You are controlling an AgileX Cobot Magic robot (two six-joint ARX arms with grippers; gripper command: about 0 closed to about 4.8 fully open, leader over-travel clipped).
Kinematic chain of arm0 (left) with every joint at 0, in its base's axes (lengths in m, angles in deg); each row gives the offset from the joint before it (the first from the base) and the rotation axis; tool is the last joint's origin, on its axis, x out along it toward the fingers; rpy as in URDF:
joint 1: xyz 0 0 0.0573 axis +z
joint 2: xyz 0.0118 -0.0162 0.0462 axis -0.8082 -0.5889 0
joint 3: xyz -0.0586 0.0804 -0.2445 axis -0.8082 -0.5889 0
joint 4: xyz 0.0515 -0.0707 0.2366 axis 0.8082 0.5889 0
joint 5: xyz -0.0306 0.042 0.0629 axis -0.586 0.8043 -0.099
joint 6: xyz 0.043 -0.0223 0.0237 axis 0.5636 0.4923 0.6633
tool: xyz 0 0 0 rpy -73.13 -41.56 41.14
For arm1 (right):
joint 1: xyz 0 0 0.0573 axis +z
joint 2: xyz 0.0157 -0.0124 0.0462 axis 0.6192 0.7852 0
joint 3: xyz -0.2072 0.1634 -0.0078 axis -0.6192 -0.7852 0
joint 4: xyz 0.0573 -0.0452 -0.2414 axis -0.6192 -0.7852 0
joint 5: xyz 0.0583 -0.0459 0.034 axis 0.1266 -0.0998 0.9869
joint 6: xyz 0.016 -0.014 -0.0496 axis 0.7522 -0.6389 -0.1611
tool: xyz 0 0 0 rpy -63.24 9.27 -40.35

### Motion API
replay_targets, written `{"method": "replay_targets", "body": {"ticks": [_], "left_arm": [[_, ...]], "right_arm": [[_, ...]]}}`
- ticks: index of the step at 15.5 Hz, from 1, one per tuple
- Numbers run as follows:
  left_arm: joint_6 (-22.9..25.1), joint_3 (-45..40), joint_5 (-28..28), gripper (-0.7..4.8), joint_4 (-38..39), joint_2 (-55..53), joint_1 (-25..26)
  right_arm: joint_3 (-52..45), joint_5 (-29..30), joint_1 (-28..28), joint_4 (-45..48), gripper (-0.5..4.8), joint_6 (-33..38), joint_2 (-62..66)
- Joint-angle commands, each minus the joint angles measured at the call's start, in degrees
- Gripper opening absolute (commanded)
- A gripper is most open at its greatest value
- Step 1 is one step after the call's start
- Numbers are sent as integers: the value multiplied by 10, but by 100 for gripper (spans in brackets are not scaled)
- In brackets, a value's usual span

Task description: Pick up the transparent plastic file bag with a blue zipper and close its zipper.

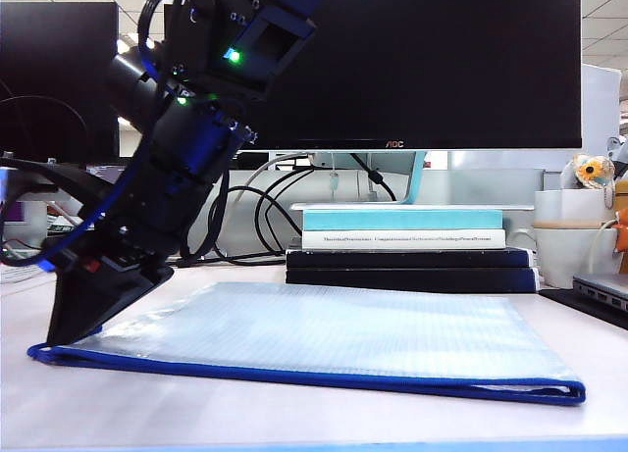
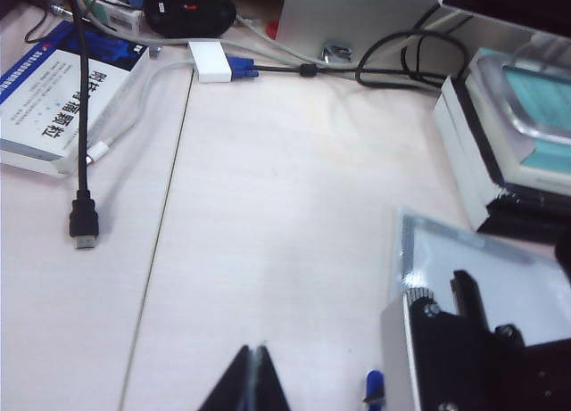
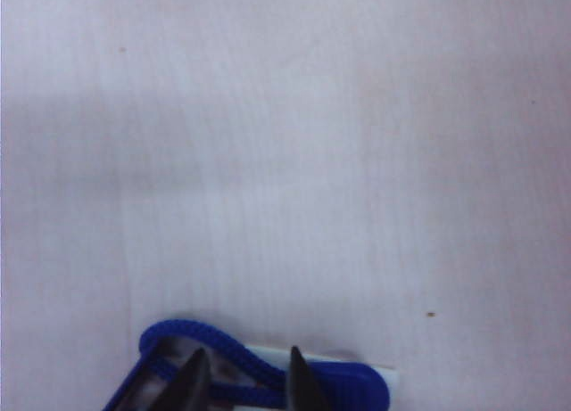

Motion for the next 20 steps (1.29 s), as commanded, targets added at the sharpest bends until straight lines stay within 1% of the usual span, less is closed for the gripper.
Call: {"method": "replay_targets", "body": {"ticks": [1, 2, 3, 5, 7, 8, 9, 10, 11, 12, 13, 14, 16, 17, 18, 19, 20], "left_arm": [[8, 3, -3, -2, 3, 0, 0], [8, 3, -2, -2, 3, 0, 0], [8, 3, -2, -2, 3, 0, 0], [8, 3, -3, -2, 4, 0, 0], [20, 3, -1, -2, 11, 0, 0], [22, 3, 0, -2, 12, 0, 0], [26, 3, 0, -2, 12, 0, 0], [30, 3, 0, -2, 11, 0, 0], [30, 3, 5, -2, 10, 0, 0], [30, 3, 24, -2, 10, 0, 0], [35, 2, 32, -1, 10, 0, 0], [49, 2, 38, -1, 10, 0, 0], [70, 0, 46, 0, 7, 0, 0], [68, 0, 47, 4, 2, 0, 0], [71, 0, 43, 64, -3, 0, 0], [114, 3, -33, 292, -17, 1, 0], [164, 4, -109, 421, -33, 1, 0]], "right_arm": [[1, -10, -9, -7, 115, -23, -1], [1, -11, -9, -6, 65, -23, 3], [1, -11, -9, -5, -3, -23, 7], [1, -11, -8, -1, -4, -21, 16], [1, -33, -7, 19, -5, -11, 20], [5, -49, -7, 26, -5, -11, 19], [19, -79, -8, 22, -5, -11, 19], [35, -103, -9, 12, -5, -11, 19], [59, -114, -9, -7, -5, -11, 19], [104, -111, -10, -39, -5, -3, 18], [139, -110, -10, -58, -5, 17, 18], [170, -99, -10, -85, -5, 25, 16], [199, -95, -8, -118, -5, 32, 2], [201, -95, -7, -128, -5, 32, -16], [201, -95, -8, -144, -5, 33, -37], [201, -95, -8, -180, -5, 37, -71], [201, -95, -8, -204, -5, 36, -92]]}}
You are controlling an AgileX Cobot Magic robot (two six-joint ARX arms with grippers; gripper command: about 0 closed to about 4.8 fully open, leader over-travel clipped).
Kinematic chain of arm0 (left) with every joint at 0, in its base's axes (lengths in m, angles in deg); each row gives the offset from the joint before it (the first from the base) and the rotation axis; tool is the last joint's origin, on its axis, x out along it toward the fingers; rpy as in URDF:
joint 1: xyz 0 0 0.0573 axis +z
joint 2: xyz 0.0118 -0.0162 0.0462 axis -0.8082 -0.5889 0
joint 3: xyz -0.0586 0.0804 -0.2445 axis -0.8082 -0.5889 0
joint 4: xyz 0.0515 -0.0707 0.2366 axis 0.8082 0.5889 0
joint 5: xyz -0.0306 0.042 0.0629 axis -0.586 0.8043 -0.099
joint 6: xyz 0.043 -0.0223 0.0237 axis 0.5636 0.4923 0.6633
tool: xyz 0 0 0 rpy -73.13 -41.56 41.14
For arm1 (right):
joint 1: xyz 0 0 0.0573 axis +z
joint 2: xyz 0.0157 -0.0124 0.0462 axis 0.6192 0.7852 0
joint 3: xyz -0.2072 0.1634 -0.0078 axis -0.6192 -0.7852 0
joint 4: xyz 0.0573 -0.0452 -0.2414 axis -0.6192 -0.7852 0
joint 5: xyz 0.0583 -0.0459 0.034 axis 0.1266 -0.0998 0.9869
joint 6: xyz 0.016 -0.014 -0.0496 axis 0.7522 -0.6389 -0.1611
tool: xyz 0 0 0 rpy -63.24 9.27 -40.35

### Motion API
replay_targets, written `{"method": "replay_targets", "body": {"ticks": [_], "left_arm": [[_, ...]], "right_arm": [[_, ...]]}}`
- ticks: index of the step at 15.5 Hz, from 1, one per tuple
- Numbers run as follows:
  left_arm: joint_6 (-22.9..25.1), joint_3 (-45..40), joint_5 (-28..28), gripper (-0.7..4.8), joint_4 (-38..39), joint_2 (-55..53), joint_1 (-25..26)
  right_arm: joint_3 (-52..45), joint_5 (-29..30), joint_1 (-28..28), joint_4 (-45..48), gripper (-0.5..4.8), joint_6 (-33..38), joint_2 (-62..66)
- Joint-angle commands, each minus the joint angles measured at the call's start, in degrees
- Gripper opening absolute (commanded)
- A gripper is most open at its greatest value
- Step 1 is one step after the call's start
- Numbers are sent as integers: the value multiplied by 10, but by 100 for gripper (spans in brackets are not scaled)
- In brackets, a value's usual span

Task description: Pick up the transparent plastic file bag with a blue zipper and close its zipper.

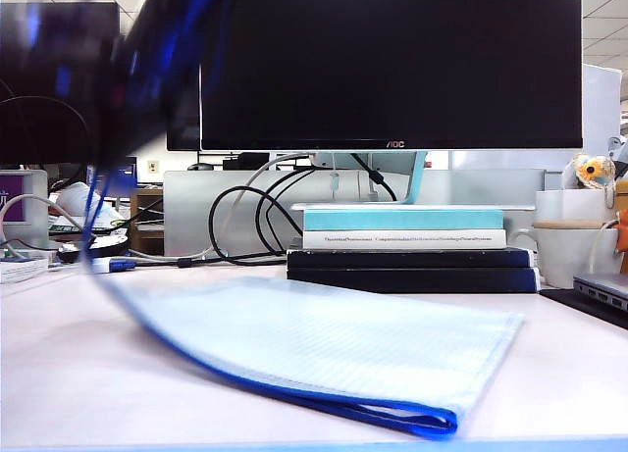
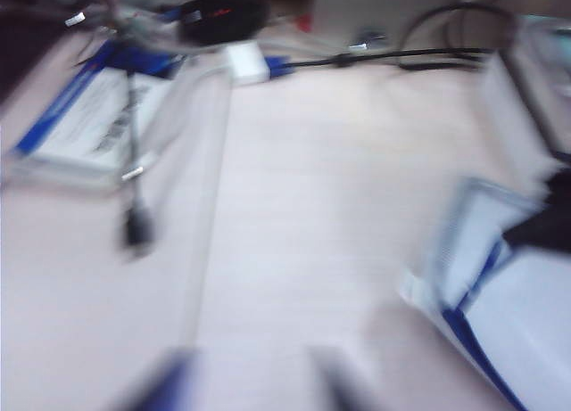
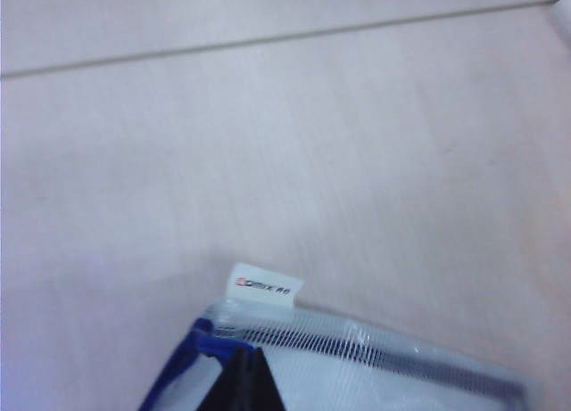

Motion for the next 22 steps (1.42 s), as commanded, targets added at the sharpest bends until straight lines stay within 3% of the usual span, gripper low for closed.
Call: {"method": "replay_targets", "body": {"ticks": [1, 2, 4, 7, 9, 12, 17, 22], "left_arm": [[115, 5, -189, 479, -47, 1, 0], [152, 5, -261, 479, -61, 1, 0], [216, 5, -312, 479, -75, 1, 0], [266, 5, -418, 479, -121, 1, -1], [266, 5, -527, 479, -173, 1, -1], [228, 5, -603, 479, -217, 1, -1], [167, 5, -641, 479, -229, 0, -33], [170, 5, -582, 479, -235, -7, -99]], "right_arm": [[4, 3, 1, -62, -5, 4, -63], [4, 3, 1, -87, -5, 4, -88], [4, 15, 1, -139, -5, 4, -133], [4, 120, 1, -221, -5, 4, -208], [4, 137, 1, -235, -5, 4, -254], [4, 168, 1, -231, -5, 5, -300], [4, 261, 6, -160, -5, 57, -313], [3, 274, 37, -123, -5, 75, -312]]}}
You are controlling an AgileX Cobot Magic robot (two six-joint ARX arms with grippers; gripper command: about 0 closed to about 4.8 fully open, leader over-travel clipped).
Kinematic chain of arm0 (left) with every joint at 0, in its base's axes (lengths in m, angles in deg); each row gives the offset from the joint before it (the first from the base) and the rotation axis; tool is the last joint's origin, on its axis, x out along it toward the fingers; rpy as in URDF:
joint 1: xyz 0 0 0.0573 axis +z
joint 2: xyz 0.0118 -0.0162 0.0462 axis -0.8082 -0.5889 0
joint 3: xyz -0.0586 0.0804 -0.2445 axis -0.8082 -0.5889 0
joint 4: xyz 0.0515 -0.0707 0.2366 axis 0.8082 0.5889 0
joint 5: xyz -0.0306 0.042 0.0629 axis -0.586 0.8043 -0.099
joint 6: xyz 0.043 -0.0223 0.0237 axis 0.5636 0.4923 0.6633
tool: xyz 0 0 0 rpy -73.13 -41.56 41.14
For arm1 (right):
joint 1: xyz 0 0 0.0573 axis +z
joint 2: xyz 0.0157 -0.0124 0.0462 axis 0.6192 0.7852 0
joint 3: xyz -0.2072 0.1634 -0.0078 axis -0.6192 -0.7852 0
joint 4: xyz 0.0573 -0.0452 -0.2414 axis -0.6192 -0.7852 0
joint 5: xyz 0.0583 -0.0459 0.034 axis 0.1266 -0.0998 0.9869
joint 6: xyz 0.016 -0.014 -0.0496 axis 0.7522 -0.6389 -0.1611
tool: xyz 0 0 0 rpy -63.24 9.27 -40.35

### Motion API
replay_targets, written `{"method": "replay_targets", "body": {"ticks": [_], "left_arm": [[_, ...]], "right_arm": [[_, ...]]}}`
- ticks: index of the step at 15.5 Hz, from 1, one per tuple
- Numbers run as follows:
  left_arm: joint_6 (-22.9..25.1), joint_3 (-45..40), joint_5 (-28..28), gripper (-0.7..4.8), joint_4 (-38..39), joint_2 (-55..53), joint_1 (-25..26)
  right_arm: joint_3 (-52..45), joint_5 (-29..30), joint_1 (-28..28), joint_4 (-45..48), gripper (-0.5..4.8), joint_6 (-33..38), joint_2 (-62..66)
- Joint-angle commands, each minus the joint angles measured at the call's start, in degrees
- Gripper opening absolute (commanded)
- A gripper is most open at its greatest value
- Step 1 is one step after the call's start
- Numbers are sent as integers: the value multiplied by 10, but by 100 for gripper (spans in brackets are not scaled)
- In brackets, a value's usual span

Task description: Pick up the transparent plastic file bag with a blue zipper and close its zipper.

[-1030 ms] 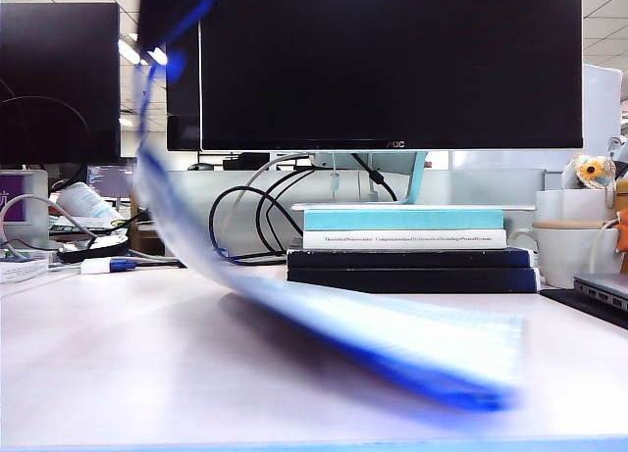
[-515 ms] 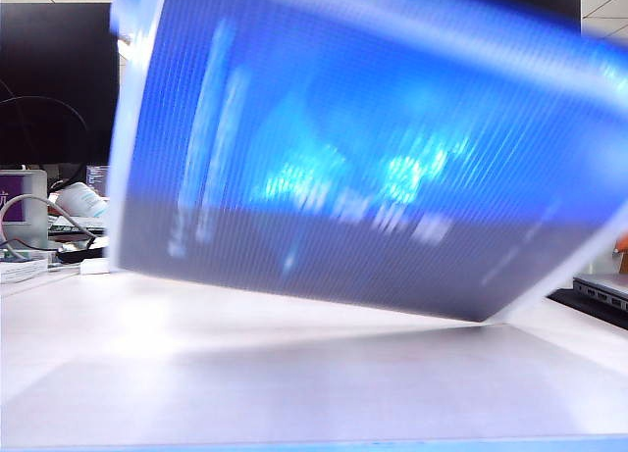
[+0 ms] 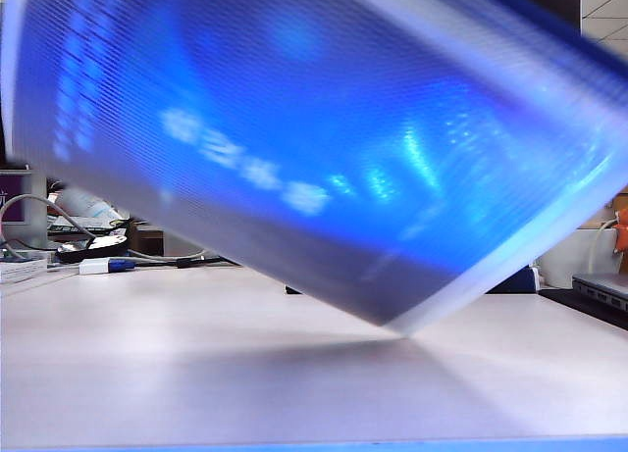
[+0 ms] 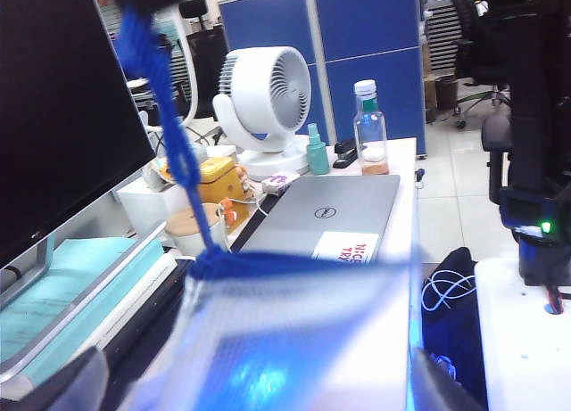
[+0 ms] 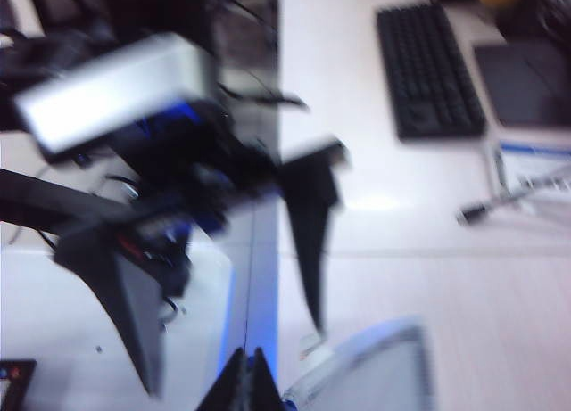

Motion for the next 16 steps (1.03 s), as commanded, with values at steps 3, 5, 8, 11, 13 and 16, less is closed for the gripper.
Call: {"method": "replay_targets", "body": {"ticks": [3, 5, 8, 11, 13, 16], "left_arm": [[3, 2, 52, 404, -16, -23, -45], [2, 2, 52, 257, -13, -38, -48], [3, 2, 27, -5, -13, -47, -54], [14, 2, 34, -5, -14, -47, -53], [15, 2, 55, -5, -14, -47, -54], [18, 2, 80, -5, -16, -47, -53]], "right_arm": [[3, 7, 33, 16, -5, 16, -1], [3, 3, 39, 7, -5, 16, -1], [3, 2, 37, 4, -5, 17, -1], [3, -128, 37, -38, -5, 14, -1], [1, -231, 37, -88, -5, 11, 1], [0, -258, 36, -173, -5, 41, 10]]}}
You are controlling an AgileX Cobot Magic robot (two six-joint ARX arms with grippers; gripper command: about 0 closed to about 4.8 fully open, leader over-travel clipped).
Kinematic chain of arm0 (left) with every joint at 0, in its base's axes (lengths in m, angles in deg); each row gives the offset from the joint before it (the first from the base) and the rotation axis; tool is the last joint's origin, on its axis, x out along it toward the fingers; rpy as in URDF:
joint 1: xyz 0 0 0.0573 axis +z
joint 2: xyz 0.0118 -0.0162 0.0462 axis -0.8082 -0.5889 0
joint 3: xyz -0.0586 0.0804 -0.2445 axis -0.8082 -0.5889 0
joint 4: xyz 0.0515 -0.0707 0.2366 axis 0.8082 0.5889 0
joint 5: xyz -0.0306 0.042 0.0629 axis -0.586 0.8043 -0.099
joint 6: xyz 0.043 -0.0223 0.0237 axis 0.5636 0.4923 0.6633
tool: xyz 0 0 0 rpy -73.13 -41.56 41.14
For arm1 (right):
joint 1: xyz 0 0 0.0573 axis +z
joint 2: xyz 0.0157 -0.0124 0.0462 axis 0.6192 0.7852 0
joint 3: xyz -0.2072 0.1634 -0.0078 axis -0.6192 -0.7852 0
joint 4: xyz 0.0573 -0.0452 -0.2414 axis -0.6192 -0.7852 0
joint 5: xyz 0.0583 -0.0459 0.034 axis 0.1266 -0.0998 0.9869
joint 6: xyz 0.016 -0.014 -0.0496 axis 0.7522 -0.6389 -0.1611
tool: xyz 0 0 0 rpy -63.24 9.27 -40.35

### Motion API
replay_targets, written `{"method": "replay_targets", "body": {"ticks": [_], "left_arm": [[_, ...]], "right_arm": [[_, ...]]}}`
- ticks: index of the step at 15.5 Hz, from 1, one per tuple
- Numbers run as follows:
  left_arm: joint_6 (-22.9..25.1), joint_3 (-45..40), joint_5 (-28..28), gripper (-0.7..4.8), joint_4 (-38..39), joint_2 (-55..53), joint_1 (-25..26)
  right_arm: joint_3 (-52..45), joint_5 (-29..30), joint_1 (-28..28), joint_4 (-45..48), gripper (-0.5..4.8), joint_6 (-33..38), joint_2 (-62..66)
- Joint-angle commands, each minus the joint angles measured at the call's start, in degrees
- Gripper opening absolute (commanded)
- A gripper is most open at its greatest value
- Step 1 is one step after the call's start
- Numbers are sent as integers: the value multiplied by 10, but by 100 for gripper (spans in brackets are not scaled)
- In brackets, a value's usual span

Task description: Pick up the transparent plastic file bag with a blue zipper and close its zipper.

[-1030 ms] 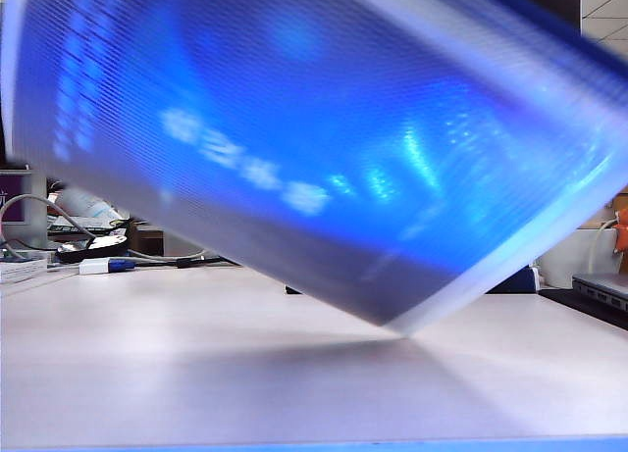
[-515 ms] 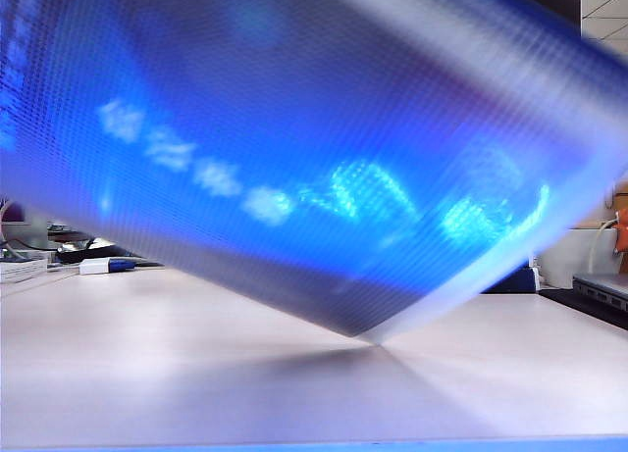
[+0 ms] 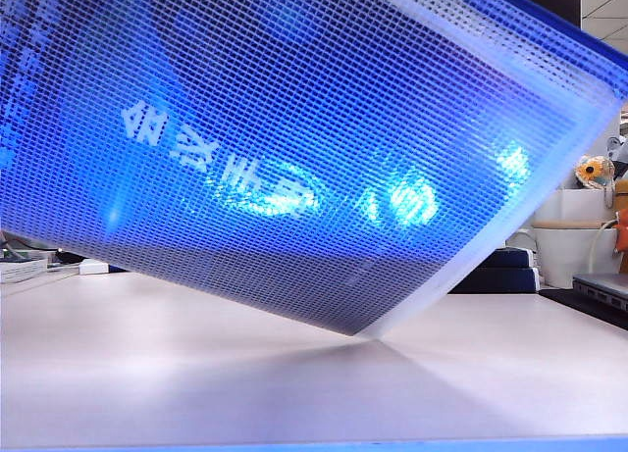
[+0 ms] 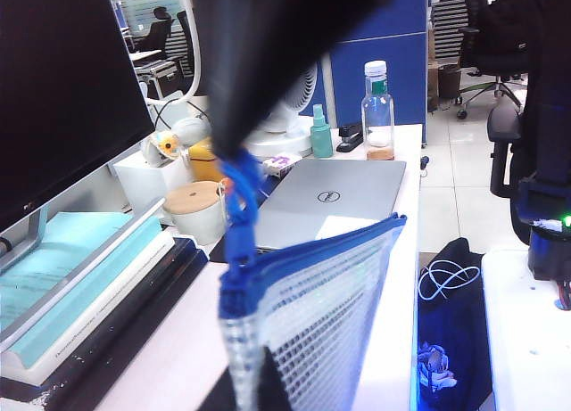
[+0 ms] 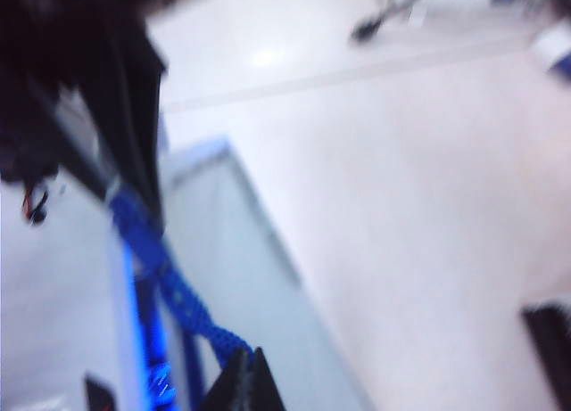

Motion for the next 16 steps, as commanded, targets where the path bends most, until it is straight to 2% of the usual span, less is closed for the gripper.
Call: {"method": "replay_targets", "body": {"ticks": [1, 4, 7, 13, 16], "left_arm": [[4, 2, 23, -5, -8, 0, 0], [4, 2, 23, -5, -7, 0, 0], [18, 2, 58, -5, 4, 0, 3], [23, 2, 95, -5, 17, 0, 4], [24, 2, 103, -5, 16, 0, 5]], "right_arm": [[-6, -73, 0, -76, -5, 21, 15], [-93, -109, -18, -75, -5, 31, 15], [-161, -154, -81, -77, -5, 62, 14], [-177, -161, -162, -77, -5, 77, 14], [-177, -161, -231, -77, -5, 77, 14]]}}
